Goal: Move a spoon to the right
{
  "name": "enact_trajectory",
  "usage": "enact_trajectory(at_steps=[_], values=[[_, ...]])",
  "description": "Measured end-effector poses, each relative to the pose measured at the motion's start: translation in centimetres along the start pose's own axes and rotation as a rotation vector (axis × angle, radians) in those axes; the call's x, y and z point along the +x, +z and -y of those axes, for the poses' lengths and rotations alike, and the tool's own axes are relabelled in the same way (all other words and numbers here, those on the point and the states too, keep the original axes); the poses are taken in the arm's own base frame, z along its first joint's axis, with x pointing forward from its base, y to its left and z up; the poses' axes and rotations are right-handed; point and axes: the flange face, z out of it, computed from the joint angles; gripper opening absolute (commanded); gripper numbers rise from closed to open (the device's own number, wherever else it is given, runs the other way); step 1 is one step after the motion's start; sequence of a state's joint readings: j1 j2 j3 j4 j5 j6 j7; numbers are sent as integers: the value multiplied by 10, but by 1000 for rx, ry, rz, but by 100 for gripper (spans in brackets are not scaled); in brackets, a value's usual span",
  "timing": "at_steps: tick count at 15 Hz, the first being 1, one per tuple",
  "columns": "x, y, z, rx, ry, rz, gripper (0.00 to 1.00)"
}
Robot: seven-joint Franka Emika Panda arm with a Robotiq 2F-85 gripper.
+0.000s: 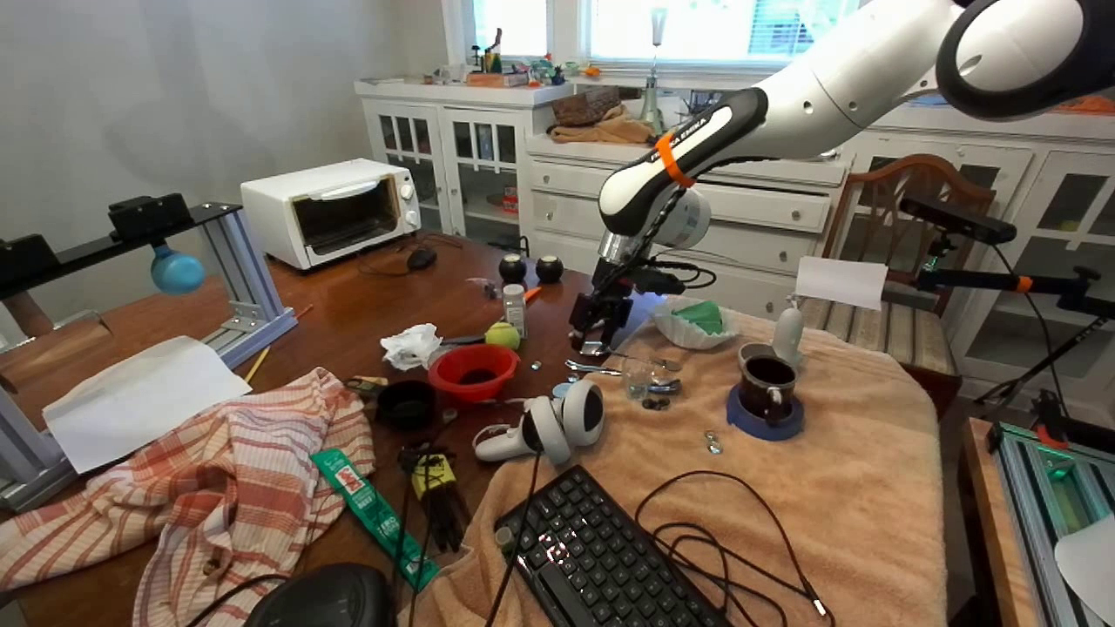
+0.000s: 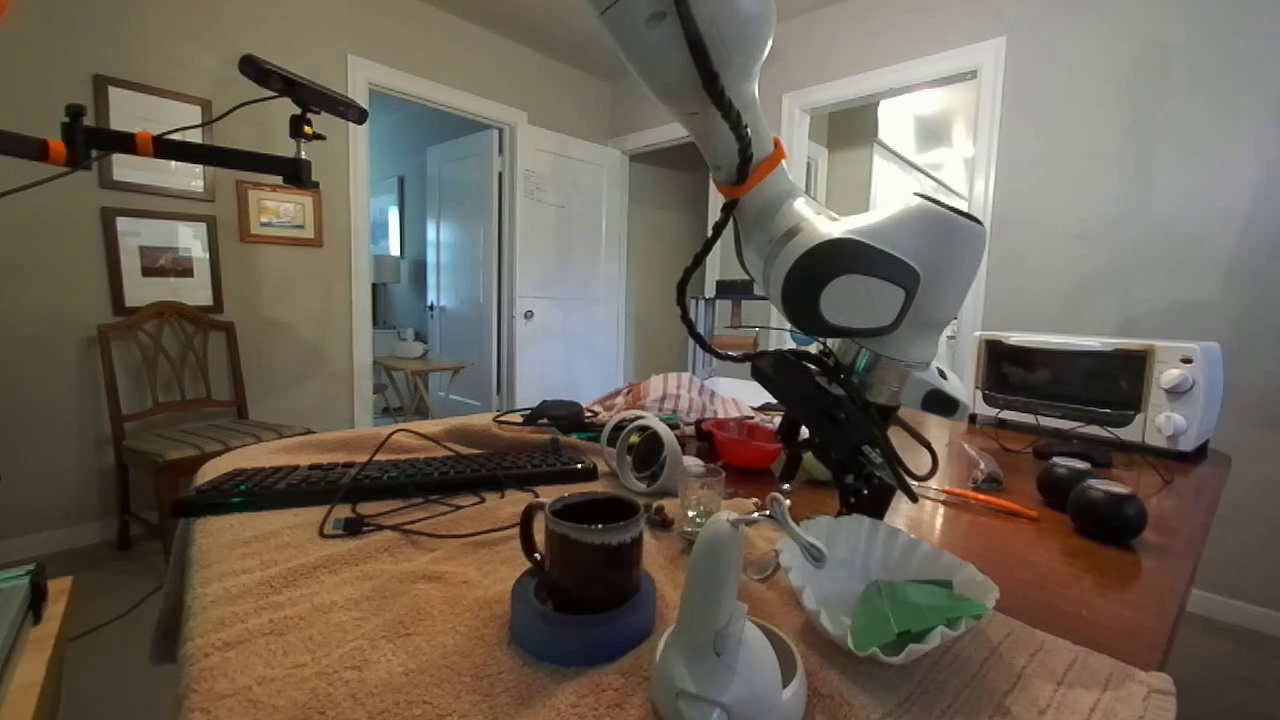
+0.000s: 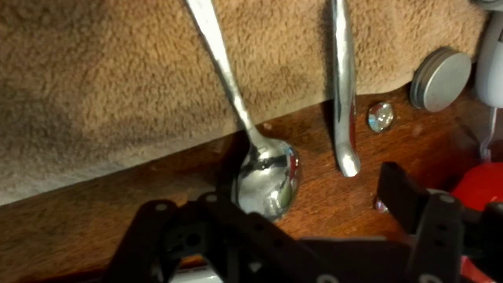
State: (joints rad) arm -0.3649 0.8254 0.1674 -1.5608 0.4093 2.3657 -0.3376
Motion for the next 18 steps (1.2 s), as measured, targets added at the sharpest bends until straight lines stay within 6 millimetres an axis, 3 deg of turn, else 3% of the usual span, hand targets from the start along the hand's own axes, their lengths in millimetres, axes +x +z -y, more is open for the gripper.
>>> enact_trajectory(at_steps=[4,5,6,9,10,11,13,14,18], values=[[3,-1,-3,38,5,-11,78],[3,-2,-3,49,3,-10,70],[3,-2,-4,59,1,-10,75],[2,-3,-3,84,-11,-2,63],[2,-3,-3,93,-16,1,53],[2,-4,-3,101,-21,5,55],[2,-5,-2,116,-33,11,43],[2,-5,-2,121,-39,14,47],[1,-6,-2,132,-65,20,44]])
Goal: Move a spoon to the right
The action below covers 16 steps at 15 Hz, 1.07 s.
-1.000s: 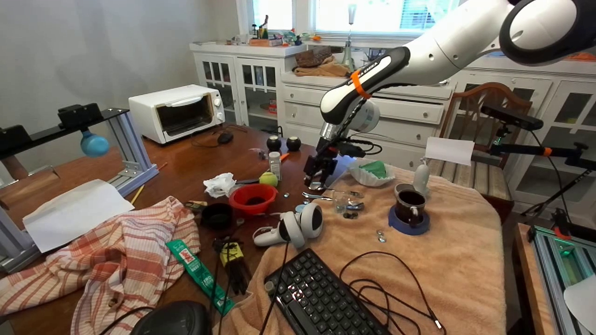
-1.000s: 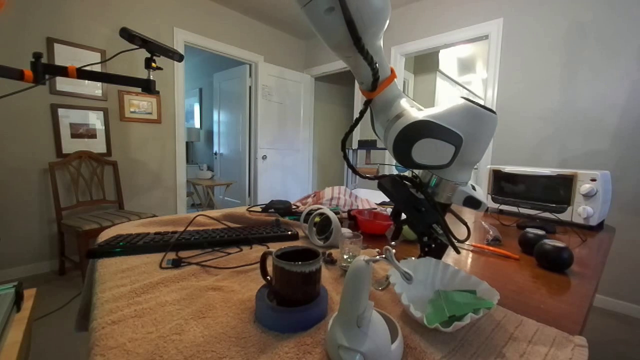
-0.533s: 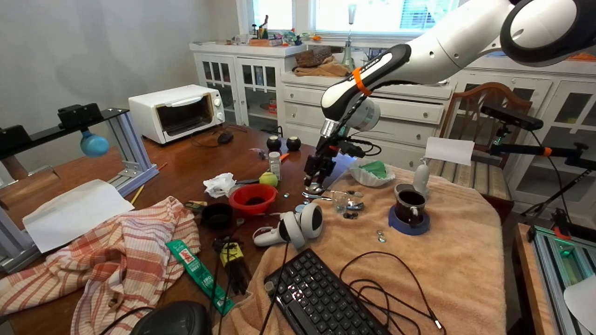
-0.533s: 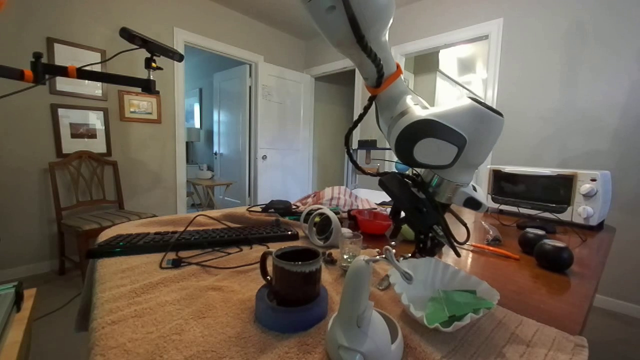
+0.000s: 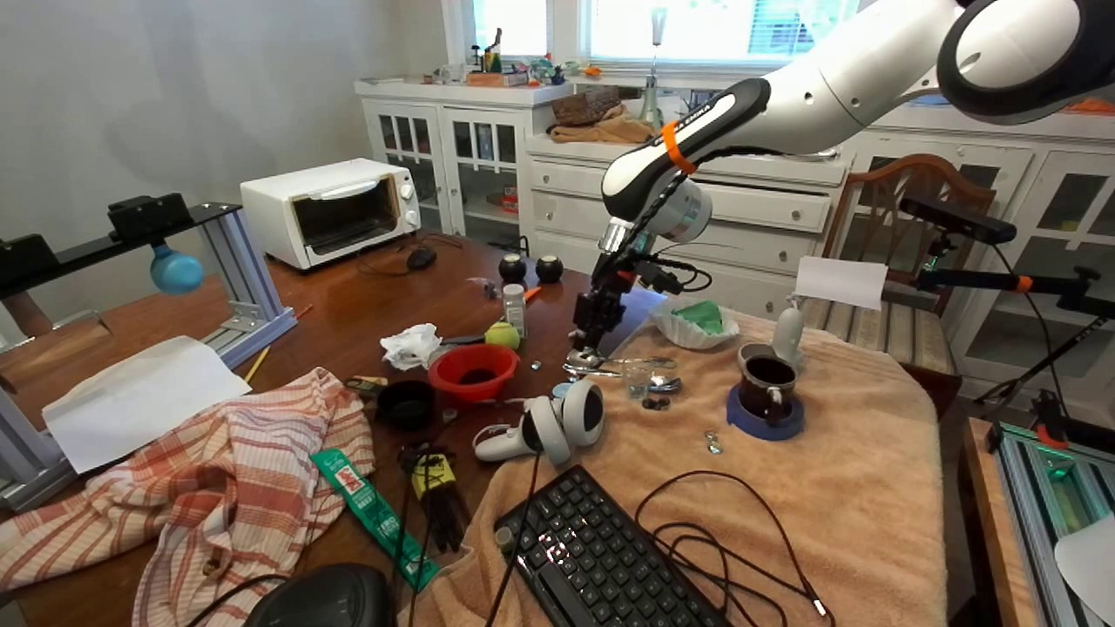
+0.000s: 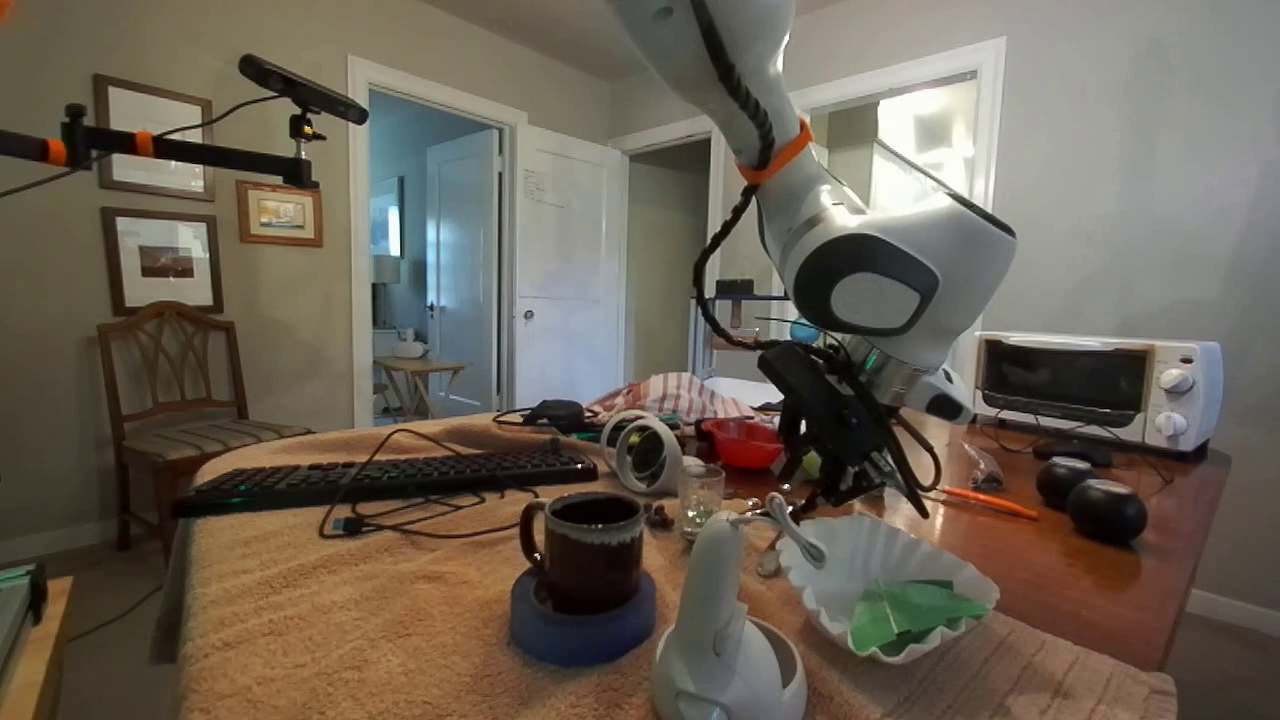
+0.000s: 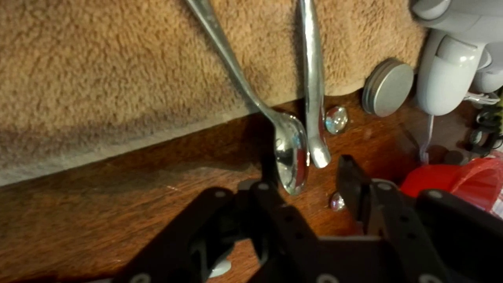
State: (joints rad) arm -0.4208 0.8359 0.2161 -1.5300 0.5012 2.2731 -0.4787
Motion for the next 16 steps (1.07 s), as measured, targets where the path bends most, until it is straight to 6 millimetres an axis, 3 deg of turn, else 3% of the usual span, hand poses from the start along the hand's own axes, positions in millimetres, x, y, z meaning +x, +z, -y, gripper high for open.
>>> enact_trajectory(at_steps=[3,8,13,16], values=[[0,0,0,3,-17,3,45],[0,0,4,20,-67,7,33],[-4,-2,8,60,-114,32,39],[-6,0,9,73,-146,49,34]])
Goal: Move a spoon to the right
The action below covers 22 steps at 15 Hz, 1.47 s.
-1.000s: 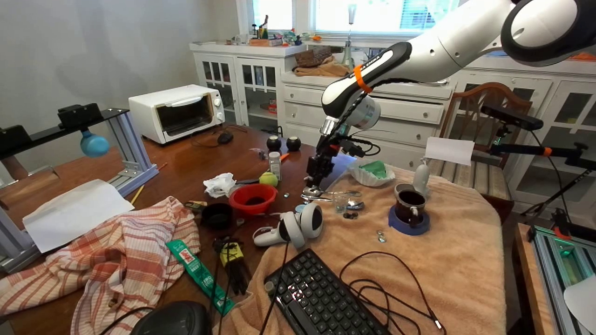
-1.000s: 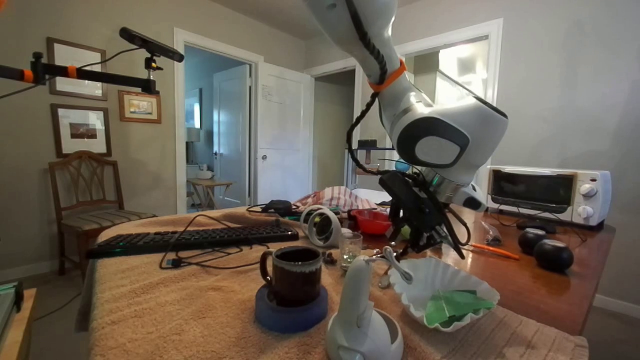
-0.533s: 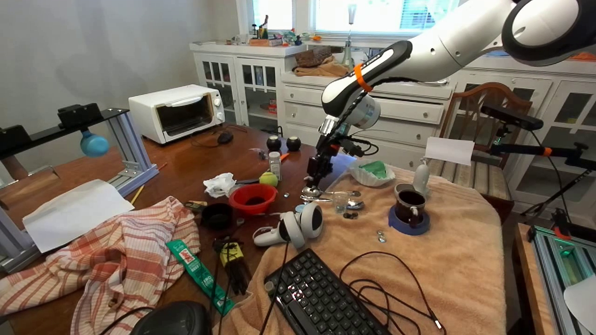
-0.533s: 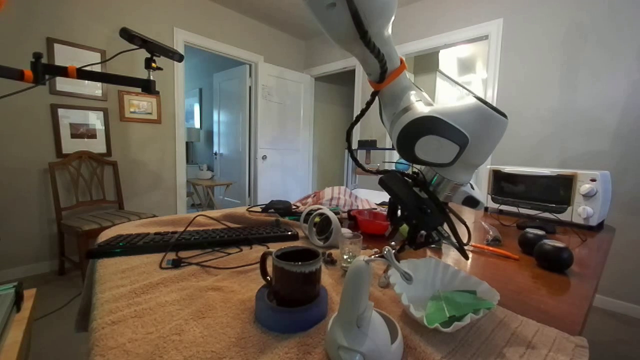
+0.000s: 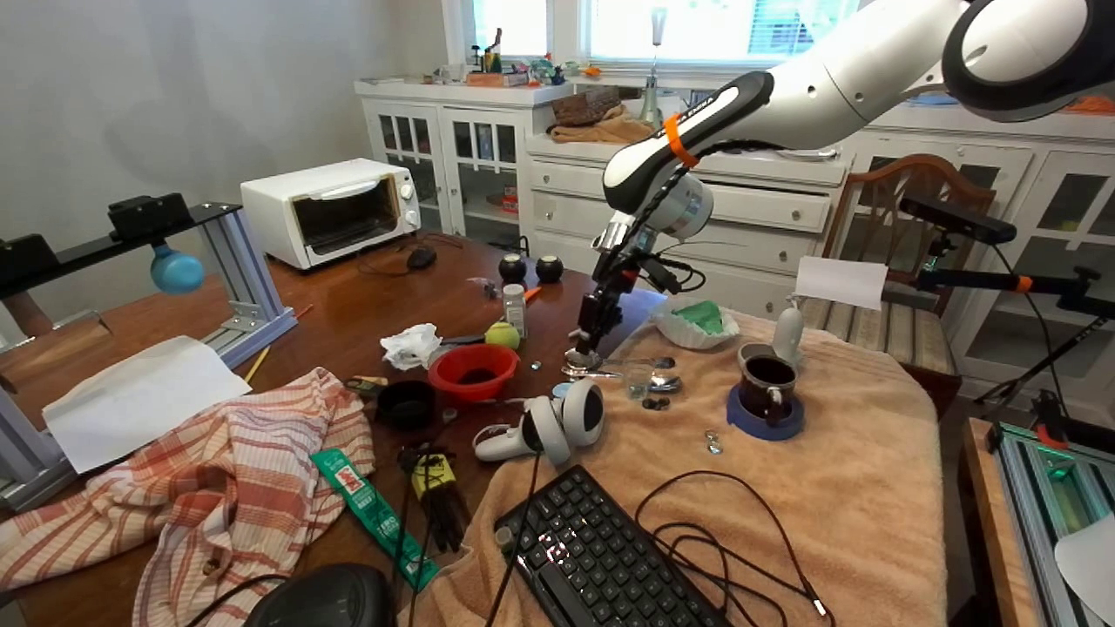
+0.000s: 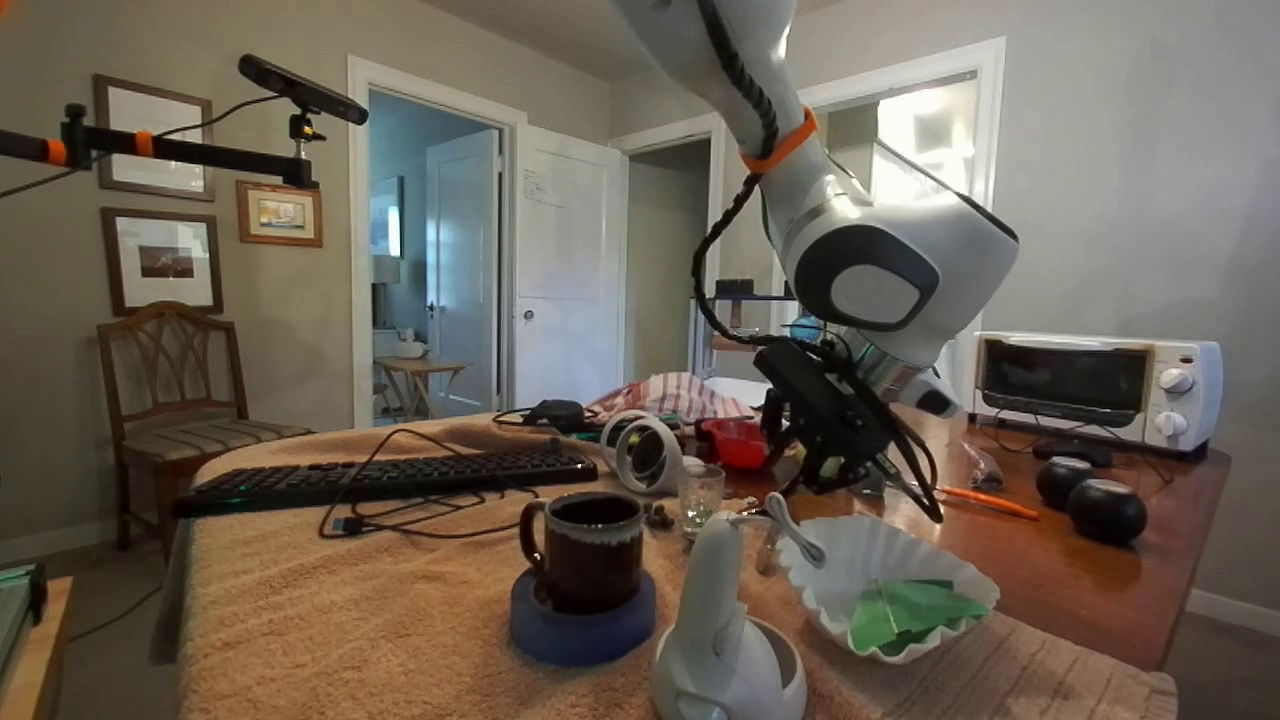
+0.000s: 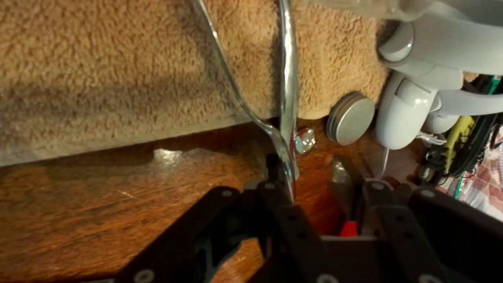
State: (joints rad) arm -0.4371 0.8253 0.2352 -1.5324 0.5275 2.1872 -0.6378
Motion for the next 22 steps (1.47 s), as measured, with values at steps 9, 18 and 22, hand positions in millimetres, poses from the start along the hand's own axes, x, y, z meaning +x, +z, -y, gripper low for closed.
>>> enact_trajectory(at_steps=[9,18,22], values=[[-12,4,9,21,-99,39,61],[-13,-22,12,-86,-105,-52,100],[-21,-44,21,-222,-137,-92,100]])
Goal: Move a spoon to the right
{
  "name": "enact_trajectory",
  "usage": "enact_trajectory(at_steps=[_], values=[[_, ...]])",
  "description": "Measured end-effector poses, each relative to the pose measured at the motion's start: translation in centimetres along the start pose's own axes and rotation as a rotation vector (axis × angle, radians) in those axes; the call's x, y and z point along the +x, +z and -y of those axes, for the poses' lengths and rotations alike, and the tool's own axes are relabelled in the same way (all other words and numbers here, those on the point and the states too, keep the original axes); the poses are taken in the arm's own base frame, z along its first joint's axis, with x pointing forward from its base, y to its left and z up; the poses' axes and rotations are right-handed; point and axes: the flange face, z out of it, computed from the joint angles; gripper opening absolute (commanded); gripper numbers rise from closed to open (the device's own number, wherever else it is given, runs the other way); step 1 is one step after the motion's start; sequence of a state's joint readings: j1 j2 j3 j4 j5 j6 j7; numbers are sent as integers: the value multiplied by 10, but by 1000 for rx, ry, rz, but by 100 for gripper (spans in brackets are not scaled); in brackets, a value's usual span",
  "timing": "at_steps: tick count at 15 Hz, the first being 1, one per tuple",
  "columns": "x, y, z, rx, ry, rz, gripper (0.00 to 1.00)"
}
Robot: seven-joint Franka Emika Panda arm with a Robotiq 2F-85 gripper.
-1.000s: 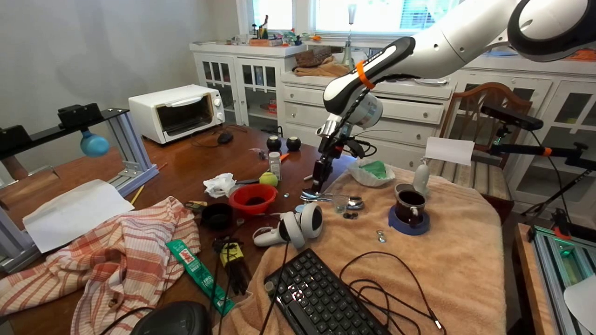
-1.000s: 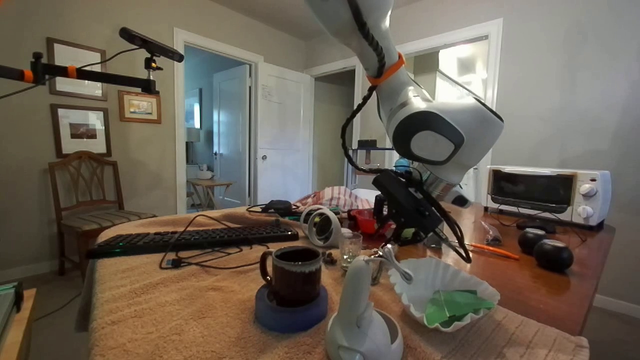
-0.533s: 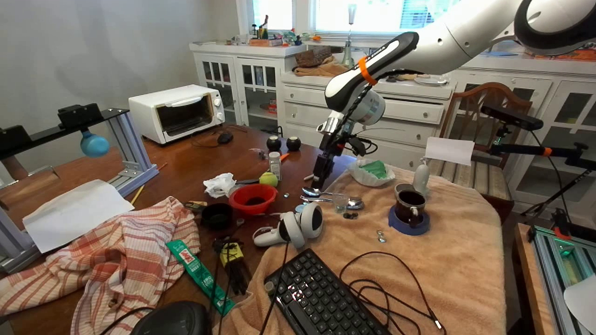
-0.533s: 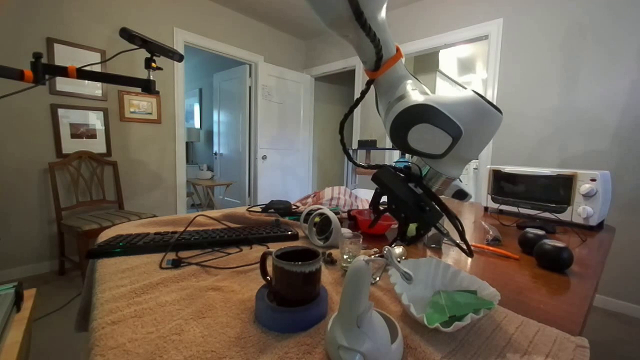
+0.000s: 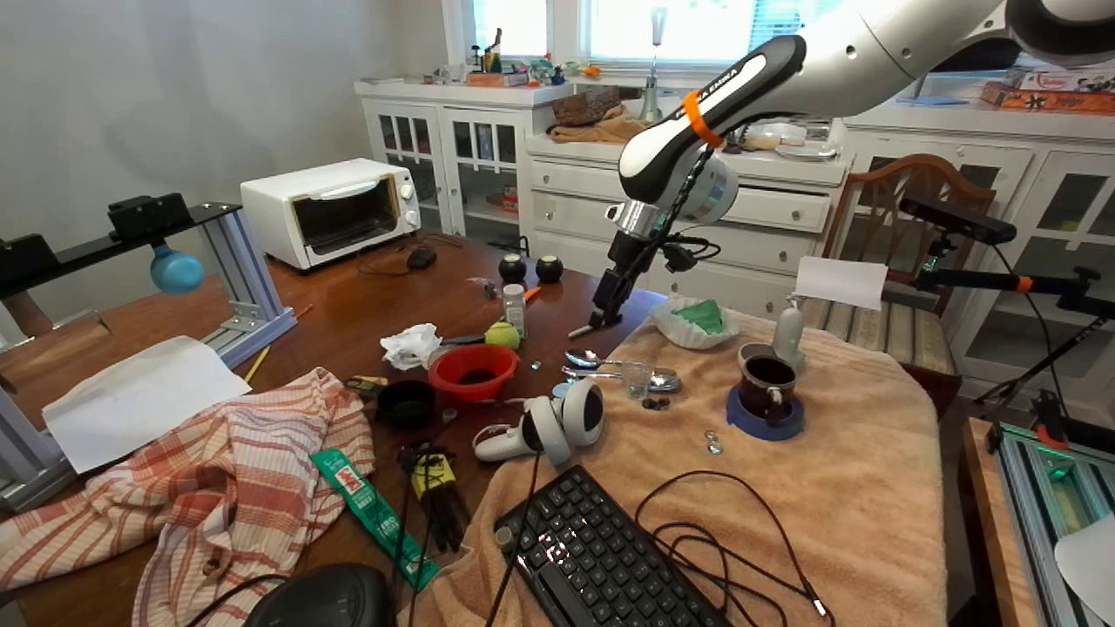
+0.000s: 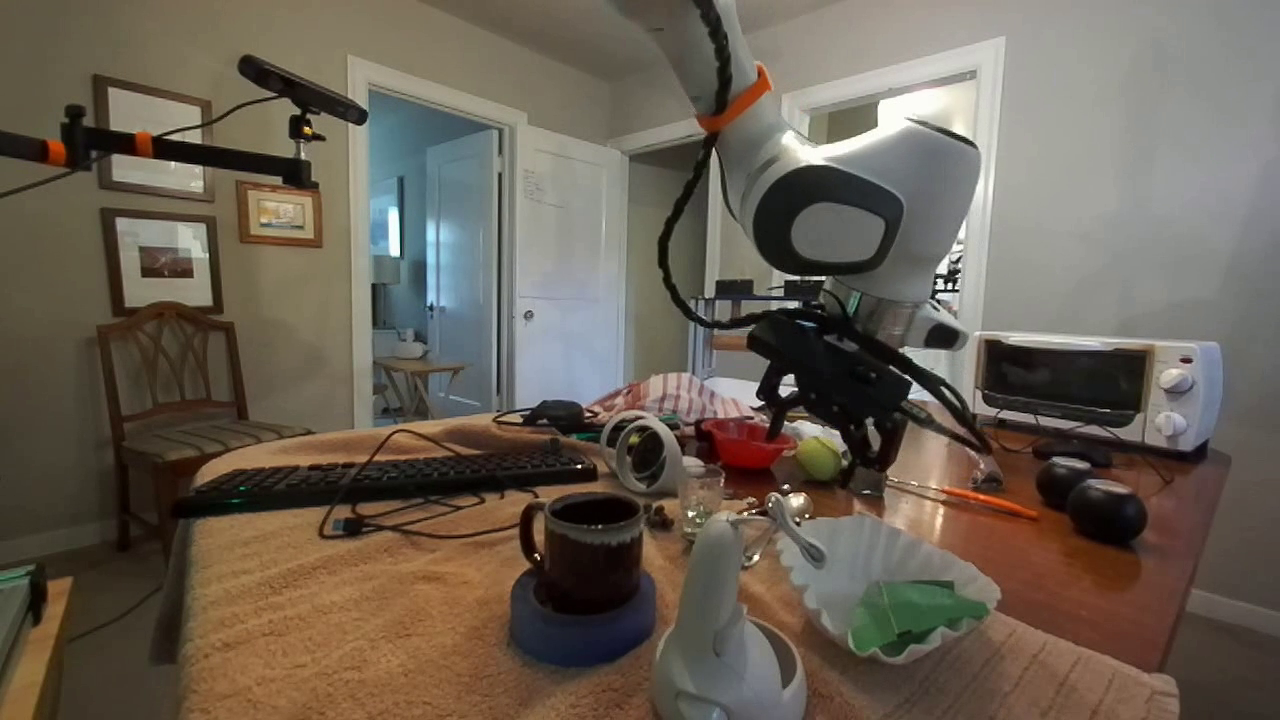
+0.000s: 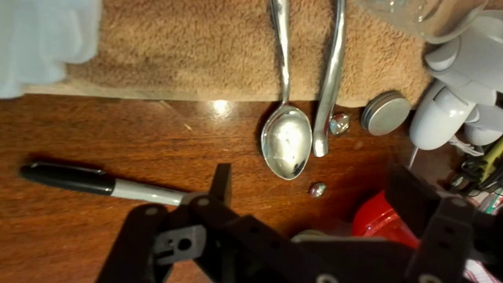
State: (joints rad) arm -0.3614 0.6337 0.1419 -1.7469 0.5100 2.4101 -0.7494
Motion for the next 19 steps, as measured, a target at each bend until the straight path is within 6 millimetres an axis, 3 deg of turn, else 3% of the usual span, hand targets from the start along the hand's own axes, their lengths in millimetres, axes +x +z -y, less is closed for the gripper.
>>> enact_trajectory(at_steps=[5,9,14,16,19], values=[[-5,-42,25,-179,-86,60,100],[-6,-69,66,-319,-99,161,100],[-9,-83,127,-388,-32,202,100],[-12,-85,141,-392,8,189,100],[-17,-88,146,-393,30,186,100]])
